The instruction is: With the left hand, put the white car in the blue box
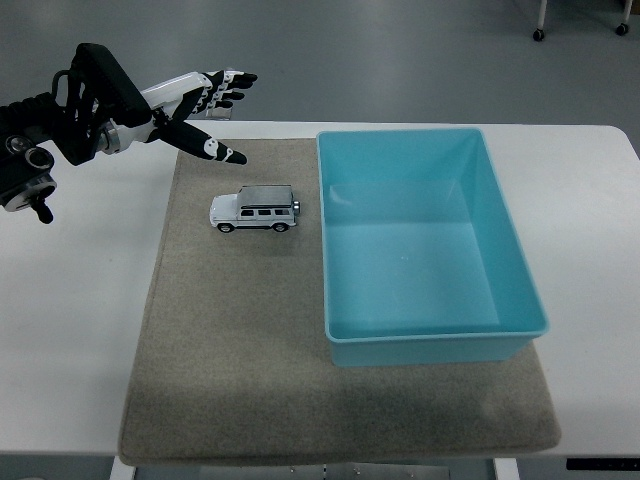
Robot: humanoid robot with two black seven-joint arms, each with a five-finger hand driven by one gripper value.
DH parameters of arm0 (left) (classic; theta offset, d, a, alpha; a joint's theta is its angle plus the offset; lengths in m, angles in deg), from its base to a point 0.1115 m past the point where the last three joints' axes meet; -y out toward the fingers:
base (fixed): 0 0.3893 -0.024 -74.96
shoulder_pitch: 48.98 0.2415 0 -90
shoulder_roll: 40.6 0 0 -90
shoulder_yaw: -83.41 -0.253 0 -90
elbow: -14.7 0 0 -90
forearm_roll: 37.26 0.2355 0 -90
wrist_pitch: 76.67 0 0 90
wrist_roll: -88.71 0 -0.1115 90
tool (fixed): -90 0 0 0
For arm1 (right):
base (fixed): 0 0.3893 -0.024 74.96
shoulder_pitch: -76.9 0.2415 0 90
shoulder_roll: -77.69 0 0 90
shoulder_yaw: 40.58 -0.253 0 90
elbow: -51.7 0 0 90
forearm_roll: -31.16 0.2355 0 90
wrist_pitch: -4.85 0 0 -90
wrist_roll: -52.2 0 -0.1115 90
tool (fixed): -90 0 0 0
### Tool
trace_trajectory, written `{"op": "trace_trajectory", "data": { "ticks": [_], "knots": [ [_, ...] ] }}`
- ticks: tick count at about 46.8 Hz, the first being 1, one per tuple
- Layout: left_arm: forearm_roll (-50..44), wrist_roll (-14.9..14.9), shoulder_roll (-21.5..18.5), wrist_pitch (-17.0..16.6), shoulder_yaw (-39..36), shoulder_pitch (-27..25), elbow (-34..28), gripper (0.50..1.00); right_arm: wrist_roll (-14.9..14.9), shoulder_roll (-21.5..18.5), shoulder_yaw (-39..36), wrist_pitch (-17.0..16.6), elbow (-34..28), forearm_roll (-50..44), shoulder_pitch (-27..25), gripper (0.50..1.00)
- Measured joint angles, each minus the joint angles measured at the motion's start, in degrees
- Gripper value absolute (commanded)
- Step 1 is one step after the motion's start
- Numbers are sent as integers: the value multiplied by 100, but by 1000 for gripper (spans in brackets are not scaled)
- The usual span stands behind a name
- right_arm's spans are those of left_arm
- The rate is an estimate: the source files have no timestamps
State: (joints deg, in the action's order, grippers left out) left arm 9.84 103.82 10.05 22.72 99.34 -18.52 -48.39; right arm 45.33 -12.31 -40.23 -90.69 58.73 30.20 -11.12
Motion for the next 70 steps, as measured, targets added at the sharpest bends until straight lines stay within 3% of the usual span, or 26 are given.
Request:
{"op": "trace_trajectory", "data": {
  "ticks": [5, 13, 21, 34, 43, 70],
  "knots": [
    [314, 0, -127, -234, -470, -183, -233, 990, -1, 0, 0, 0, 0, 0, 3, 936],
    [791, 6, -277, -968, -1376, -441, -630, 988, -2, 0, 0, 0, 0, 0, 2, 936],
    [903, 8, -261, -1372, -1975, -618, -732, 986, -2, 0, 0, 0, 0, 0, -1, 936],
    [947, 3, -169, -1432, -2101, -663, -816, 981, 0, 0, 0, 0, 0, 0, 4, 936],
    [973, -10, 258, -1586, -2350, -663, -456, 979, -1, 0, 0, 0, 0, 0, 2, 936],
    [994, -8, 808, -1706, -2552, -630, 155, 836, 0, 0, 0, 0, 0, 0, 4, 936]
  ]
}}
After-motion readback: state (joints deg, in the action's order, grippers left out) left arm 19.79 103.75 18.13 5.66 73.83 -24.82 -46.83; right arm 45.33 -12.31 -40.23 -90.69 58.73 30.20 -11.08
